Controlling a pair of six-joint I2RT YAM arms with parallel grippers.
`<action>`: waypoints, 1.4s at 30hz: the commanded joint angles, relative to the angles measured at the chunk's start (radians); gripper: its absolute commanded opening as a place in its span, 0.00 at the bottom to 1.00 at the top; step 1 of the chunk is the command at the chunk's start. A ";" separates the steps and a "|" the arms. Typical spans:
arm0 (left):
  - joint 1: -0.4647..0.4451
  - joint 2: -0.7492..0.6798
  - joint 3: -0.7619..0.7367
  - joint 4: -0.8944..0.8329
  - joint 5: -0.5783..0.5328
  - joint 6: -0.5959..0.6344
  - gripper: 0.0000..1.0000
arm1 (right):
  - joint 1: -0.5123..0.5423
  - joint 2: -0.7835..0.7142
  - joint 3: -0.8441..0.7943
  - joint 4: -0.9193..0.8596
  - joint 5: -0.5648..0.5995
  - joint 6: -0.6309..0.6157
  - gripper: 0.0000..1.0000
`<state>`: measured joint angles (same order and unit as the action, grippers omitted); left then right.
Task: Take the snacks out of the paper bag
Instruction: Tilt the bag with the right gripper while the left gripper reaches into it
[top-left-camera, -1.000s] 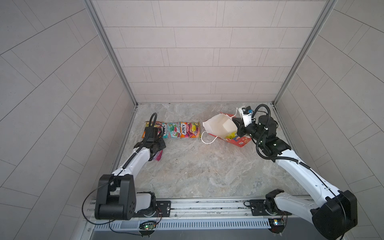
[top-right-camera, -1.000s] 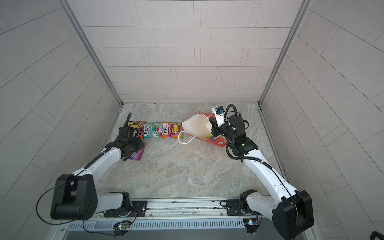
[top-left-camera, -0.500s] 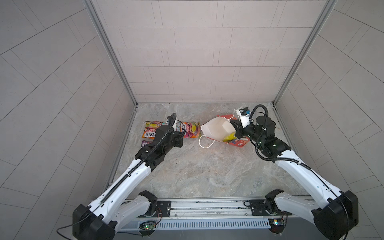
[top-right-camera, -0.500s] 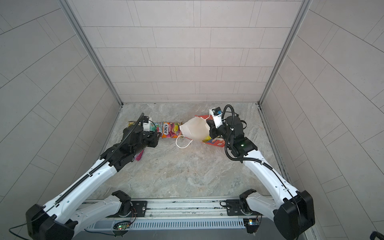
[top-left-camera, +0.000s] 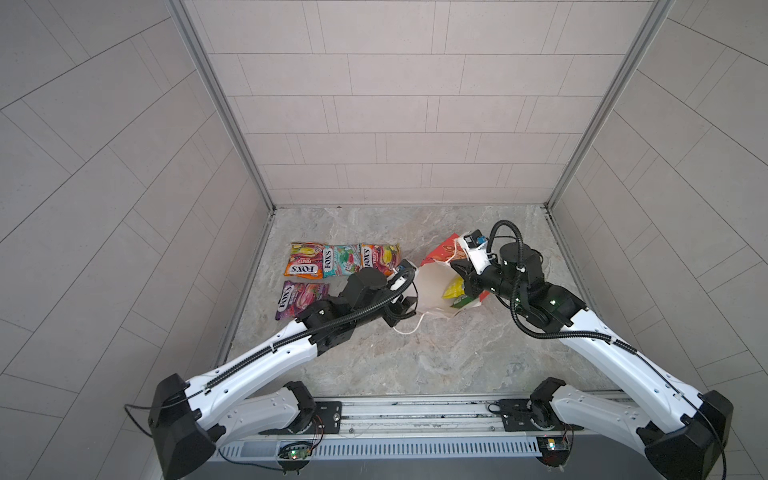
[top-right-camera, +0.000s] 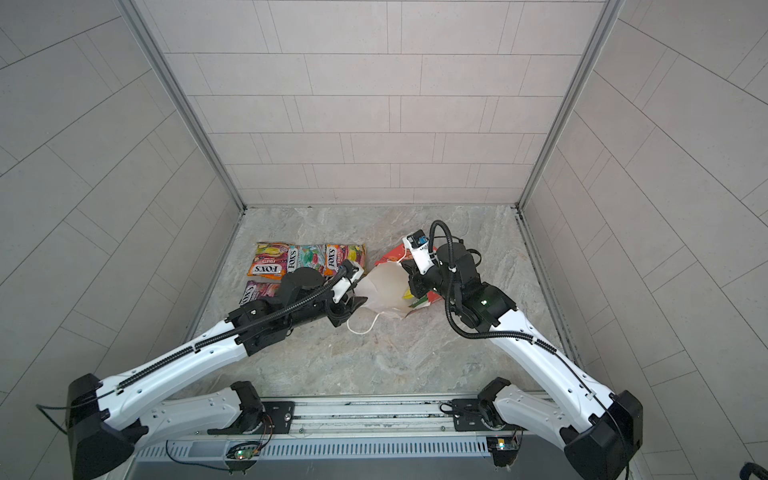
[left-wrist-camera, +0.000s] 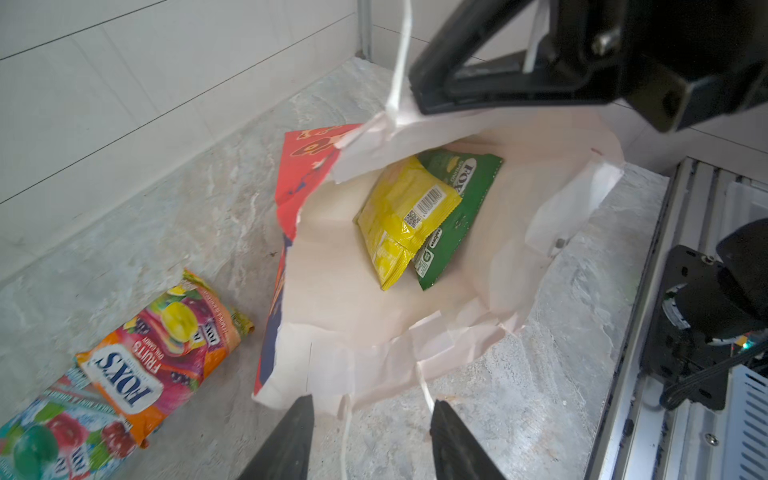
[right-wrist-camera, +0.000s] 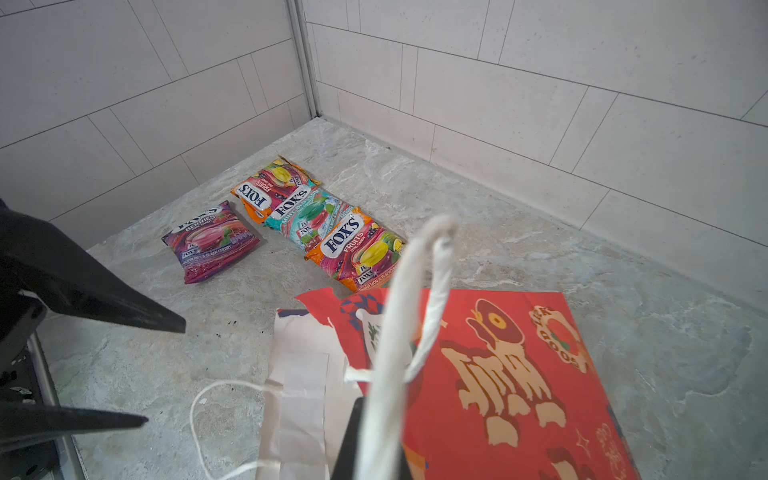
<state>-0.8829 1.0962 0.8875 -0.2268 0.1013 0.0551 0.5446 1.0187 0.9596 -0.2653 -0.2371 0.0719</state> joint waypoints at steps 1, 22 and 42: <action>-0.055 0.066 0.008 0.072 -0.001 0.072 0.50 | 0.003 -0.032 0.031 -0.069 0.048 -0.021 0.00; -0.155 0.372 0.056 0.325 0.111 0.090 0.49 | -0.025 -0.075 -0.087 0.125 0.056 -0.015 0.00; -0.185 0.220 0.038 0.251 0.120 0.122 0.45 | -0.041 -0.124 -0.248 0.353 -0.105 -0.011 0.00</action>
<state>-1.0683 1.4078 0.9302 0.0433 0.2813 0.1726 0.5037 0.9283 0.7269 0.0456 -0.3061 0.0532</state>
